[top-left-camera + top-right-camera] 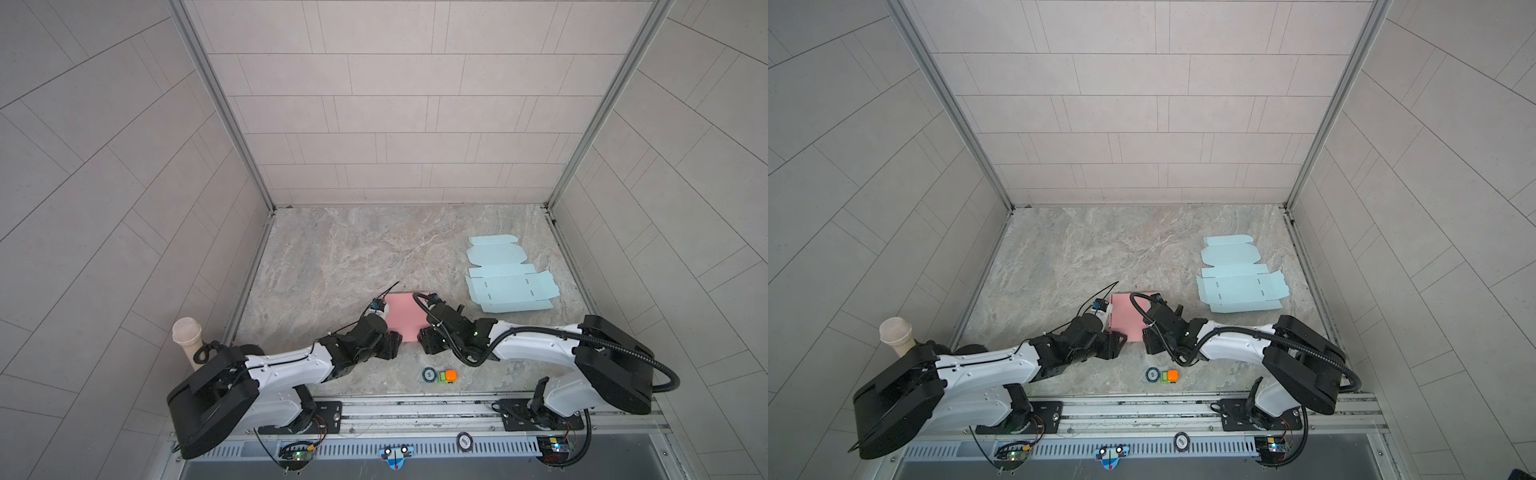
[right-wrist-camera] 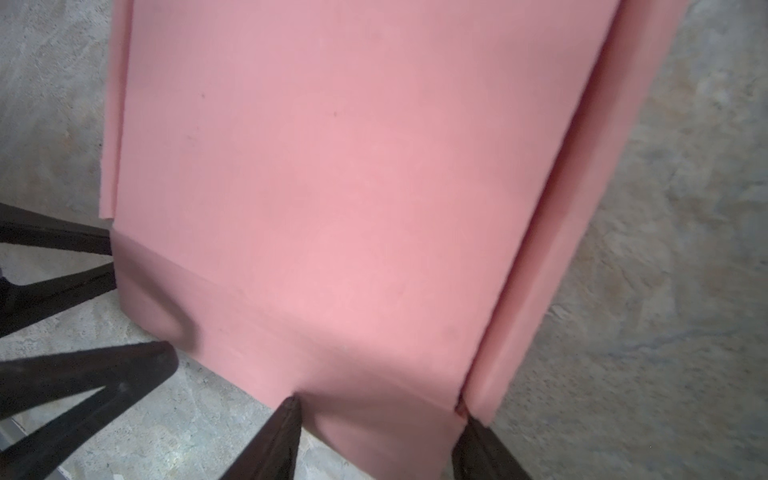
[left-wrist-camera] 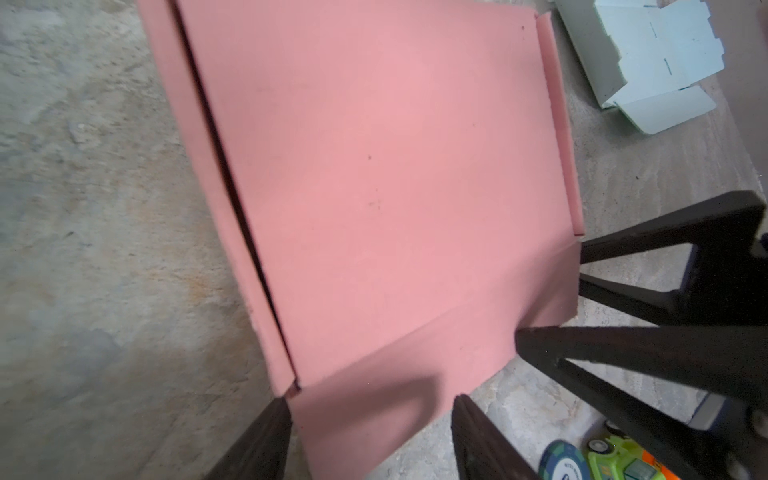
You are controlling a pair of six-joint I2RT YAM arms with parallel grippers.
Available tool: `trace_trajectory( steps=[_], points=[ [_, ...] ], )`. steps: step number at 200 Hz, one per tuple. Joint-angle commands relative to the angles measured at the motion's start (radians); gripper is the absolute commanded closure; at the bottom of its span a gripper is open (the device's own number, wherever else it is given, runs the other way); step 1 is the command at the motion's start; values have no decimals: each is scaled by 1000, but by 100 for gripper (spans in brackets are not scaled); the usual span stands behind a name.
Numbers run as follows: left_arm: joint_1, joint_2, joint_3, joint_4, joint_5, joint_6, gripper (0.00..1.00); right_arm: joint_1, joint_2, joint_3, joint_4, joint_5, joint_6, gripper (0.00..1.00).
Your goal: Fold the paper box
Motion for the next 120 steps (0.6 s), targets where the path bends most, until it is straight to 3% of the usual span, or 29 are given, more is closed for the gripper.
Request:
trace_trajectory(
  steps=[1, 120],
  points=[
    [-5, -23, -12, -13, -11, 14, 35, 8, 11, 20, 5, 17, 0, 42],
    [28, -81, -9, -62, 2, 51, 33, 3, 7, 20, -3, 25, -2, 42]
  ],
)
